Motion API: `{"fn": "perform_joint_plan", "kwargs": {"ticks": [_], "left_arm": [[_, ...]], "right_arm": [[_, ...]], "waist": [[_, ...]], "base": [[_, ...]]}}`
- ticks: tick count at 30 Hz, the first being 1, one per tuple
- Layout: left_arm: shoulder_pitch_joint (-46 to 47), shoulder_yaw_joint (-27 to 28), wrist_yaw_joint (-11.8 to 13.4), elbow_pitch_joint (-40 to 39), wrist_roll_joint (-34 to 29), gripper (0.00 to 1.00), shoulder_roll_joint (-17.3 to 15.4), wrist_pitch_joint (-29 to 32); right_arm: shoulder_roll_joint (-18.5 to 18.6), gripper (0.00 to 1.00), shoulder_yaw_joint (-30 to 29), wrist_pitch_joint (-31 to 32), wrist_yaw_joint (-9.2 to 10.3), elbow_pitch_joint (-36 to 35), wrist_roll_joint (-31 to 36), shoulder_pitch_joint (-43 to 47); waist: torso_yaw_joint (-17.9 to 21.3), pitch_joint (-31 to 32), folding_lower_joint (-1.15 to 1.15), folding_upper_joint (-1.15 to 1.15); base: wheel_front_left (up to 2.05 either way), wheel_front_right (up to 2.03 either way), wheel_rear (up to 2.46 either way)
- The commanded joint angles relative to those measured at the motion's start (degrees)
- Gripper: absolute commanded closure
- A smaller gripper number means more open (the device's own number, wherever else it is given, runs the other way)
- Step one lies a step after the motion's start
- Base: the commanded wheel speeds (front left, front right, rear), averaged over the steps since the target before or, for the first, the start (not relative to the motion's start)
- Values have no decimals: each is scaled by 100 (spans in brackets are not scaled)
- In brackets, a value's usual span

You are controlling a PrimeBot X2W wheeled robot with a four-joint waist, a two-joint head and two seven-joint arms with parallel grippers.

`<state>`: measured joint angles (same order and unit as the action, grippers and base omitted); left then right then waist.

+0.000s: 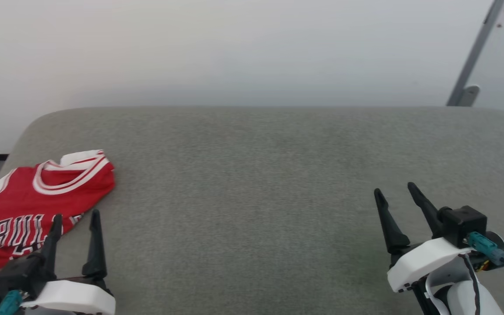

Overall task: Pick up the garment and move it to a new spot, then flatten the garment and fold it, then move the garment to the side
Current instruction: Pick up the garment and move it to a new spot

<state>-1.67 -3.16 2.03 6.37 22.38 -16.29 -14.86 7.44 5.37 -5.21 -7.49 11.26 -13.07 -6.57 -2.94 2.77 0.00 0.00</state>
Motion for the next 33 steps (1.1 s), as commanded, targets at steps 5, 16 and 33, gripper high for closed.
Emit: {"fn": "perform_joint_plan", "kwargs": {"ticks": [5,16,33], "left_arm": [[-126,129,115,-62,86,0,-74,61],[-377,341,360,-328,207,0,-164,249],[-468,309,480,-558,283,0,-165,353]], "right_arm": [[44,0,180,-43,0,84,-105,-111],[72,0,614,-87,0,284,-273,-237],[81,0,776,-152,1,419,-380,-347]], "waist": [[-380,79,0,0],[-1295,231,0,0],[-2157,212,0,0]], "base": [[0,0,0],[0,0,0],[0,0,0]]}}
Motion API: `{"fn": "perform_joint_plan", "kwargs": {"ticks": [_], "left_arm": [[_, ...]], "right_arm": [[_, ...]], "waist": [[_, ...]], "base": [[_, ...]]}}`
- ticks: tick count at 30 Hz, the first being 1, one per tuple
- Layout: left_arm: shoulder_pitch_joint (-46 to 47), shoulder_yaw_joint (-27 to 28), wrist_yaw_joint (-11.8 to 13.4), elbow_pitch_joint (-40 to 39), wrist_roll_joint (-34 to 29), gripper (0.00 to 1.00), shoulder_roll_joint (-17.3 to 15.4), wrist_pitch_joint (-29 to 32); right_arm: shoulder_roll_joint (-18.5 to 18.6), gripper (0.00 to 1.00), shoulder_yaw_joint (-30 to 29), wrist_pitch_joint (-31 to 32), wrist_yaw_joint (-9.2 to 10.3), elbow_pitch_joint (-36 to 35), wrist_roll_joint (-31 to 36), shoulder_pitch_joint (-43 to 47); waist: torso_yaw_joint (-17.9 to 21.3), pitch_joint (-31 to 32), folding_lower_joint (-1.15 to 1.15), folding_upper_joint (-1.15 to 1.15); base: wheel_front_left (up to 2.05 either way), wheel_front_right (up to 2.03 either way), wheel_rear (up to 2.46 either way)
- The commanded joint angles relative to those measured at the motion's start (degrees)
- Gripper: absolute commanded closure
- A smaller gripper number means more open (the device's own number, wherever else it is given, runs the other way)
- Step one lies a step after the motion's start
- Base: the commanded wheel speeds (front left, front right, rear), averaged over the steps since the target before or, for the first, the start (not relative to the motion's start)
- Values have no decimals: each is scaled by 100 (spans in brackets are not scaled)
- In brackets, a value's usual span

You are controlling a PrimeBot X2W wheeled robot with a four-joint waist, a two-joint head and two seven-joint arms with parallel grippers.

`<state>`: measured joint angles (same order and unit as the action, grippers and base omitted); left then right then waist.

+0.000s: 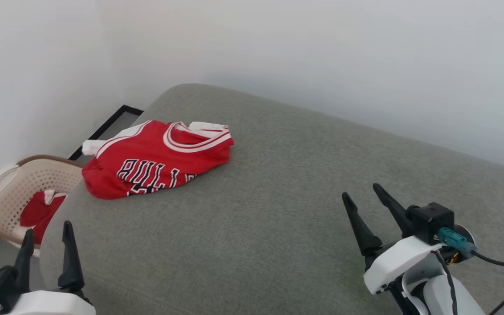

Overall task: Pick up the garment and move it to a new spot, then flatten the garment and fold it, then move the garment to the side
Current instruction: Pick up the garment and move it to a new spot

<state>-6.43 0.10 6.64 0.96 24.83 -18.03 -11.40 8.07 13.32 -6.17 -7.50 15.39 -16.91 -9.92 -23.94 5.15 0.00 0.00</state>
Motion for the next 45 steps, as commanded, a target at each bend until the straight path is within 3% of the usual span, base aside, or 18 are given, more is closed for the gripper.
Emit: {"fn": "perform_joint_plan", "kwargs": {"ticks": [1,8,17,25,32,38,45], "left_arm": [[38,-28,14,-5,36,0,16,6],[442,-132,-99,204,99,0,13,33],[1400,-195,-377,831,139,0,-188,17],[2753,-180,-880,2106,334,0,-410,-67],[4136,-327,-1269,3680,503,0,-640,-38],[5161,-596,-1395,5032,732,0,-682,335],[5885,-834,-1407,6208,1273,0,-641,1569]], "right_arm": [[22,0,-32,-53,2,1,7,1],[0,0,-278,-26,2,-95,66,76],[58,0,-525,110,2,-383,168,-75],[182,0,-725,309,1,-792,362,-359],[306,0,-843,511,2,-1204,454,-664],[381,0,-911,655,1,-1439,475,-713],[436,0,-939,828,1,-1683,457,-675]], "waist": [[-80,-36,0,0],[-81,-170,0,0],[258,-670,0,0],[719,-1442,0,0],[1067,-2279,0,0],[1233,-2716,0,0],[1368,-3006,0,0]], "base": [[0,0,0],[0,0,0],[0,0,0],[0,0,0],[0,0,0],[0,0,0],[0,0,0]]}}
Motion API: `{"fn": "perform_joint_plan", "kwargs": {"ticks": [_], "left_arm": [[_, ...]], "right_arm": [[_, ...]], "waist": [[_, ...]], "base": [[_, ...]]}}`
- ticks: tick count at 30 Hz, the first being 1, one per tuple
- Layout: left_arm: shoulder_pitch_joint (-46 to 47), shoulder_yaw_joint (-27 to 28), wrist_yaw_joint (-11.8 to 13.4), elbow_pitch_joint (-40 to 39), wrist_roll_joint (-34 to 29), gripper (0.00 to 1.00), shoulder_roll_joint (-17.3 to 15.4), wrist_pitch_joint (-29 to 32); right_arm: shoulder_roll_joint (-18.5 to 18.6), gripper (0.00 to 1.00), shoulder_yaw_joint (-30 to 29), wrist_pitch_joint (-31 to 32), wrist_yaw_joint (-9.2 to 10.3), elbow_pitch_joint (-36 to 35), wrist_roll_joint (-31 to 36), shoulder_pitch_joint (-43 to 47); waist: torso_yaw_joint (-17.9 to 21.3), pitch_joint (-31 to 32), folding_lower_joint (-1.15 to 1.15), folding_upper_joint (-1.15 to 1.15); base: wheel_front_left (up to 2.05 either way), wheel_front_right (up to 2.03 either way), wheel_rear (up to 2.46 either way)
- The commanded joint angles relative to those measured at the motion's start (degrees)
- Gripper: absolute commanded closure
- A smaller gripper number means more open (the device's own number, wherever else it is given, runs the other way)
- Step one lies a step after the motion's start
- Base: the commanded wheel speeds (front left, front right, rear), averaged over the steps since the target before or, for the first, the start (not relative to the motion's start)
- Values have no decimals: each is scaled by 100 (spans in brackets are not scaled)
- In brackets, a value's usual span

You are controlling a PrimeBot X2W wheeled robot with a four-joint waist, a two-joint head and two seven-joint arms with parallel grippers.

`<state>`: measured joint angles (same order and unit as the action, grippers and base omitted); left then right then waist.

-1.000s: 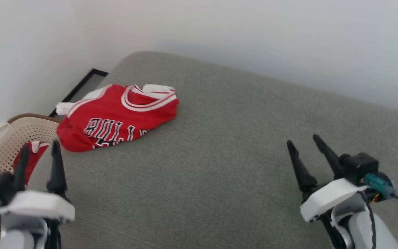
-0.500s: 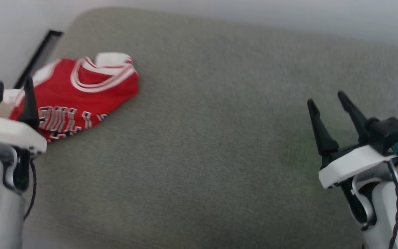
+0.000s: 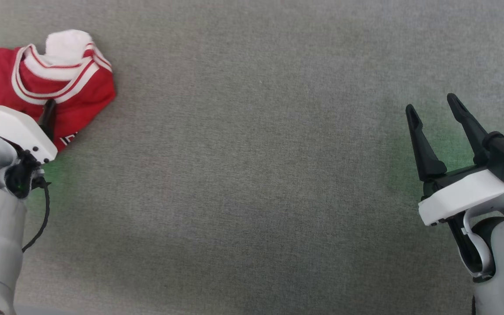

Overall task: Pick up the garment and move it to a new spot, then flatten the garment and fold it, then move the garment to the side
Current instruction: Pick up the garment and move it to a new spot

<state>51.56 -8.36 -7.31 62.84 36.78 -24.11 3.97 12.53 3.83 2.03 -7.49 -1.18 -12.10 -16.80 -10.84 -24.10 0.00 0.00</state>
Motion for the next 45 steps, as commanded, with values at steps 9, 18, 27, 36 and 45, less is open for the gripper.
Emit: {"fn": "perform_joint_plan", "kwargs": {"ticks": [9,18,27,36,45], "left_arm": [[-14,-194,31,1140,460,0,346,2115],[172,-299,25,1130,415,100,251,2028],[905,-552,3,433,224,100,-366,1075],[1015,-1080,0,-507,-26,100,-859,139],[1040,-1476,-1,-1608,-68,100,-1370,42]], "right_arm": [[18,0,-71,247,0,-394,-68,106],[-24,0,-162,322,0,-491,-62,165],[-103,0,-258,137,0,-310,-136,189],[-280,0,-281,-109,0,-27,-232,320],[-434,0,-410,-312,0,117,-316,432]], "waist": [[124,-389,0,0],[3,-394,0,0],[-196,50,0,0],[-340,703,0,0],[-417,1207,0,0]], "base": [[0,0,0],[0,0,0],[0,0,0],[0,0,0],[0,0,0]]}}
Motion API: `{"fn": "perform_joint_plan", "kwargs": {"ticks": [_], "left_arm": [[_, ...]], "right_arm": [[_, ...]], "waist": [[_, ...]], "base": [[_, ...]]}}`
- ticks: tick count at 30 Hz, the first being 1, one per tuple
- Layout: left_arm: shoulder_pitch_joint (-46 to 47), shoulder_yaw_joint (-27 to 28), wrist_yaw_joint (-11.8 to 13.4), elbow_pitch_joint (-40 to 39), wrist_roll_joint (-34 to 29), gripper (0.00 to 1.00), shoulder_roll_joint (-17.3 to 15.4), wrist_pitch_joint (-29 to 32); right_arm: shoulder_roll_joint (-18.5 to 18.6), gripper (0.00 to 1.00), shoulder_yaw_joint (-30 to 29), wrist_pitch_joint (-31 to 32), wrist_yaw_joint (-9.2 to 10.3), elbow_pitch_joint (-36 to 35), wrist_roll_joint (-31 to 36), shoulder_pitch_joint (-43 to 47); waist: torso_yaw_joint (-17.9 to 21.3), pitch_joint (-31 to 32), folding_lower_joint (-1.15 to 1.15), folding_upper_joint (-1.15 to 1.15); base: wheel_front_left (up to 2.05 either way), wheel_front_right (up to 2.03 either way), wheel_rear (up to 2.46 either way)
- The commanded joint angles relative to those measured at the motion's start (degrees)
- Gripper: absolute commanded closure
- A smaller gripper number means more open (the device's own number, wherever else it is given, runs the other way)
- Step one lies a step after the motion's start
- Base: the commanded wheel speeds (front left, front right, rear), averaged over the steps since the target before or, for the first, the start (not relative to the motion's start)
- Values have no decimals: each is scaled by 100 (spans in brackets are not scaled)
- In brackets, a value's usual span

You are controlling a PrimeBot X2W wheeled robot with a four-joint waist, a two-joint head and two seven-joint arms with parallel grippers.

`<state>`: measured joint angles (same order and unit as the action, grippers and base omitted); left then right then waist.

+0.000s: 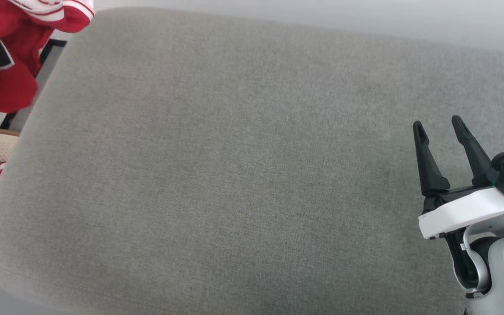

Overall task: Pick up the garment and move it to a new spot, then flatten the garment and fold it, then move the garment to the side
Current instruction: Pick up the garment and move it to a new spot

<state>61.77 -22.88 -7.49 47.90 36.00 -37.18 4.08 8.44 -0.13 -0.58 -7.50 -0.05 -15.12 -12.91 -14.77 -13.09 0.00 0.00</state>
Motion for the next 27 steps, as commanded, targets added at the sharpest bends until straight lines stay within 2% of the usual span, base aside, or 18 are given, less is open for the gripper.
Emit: {"fn": "perform_joint_plan", "kwargs": {"ticks": [1,8,14,15,22,27], "left_arm": [[-15,-67,17,-279,26,100,-117,87],[-299,-197,42,-1565,167,100,-501,700],[-719,-256,285,-2917,266,100,-744,1308],[-719,-256,285,-2917,266,100,-744,1308],[-1249,-410,653,-4484,414,100,-880,1987],[-1597,-659,820,-5411,518,100,-831,2438]], "right_arm": [[-35,0,-37,-68,1,14,-27,54],[-110,0,-254,-200,1,-10,-48,126],[-115,0,-508,-261,1,-71,70,165],[-115,0,-508,-261,1,-71,70,165],[-192,0,-829,-361,1,-117,119,181],[-275,0,-936,-416,1,-139,102,233]], "waist": [[-19,151,0,0],[168,348,0,0],[598,378,0,0],[598,378,0,0],[1255,297,0,0],[1713,212,0,0]], "base": [[0,0,0],[0,0,0],[0,0,0],[0,0,0],[0,0,0],[0,0,0]]}}
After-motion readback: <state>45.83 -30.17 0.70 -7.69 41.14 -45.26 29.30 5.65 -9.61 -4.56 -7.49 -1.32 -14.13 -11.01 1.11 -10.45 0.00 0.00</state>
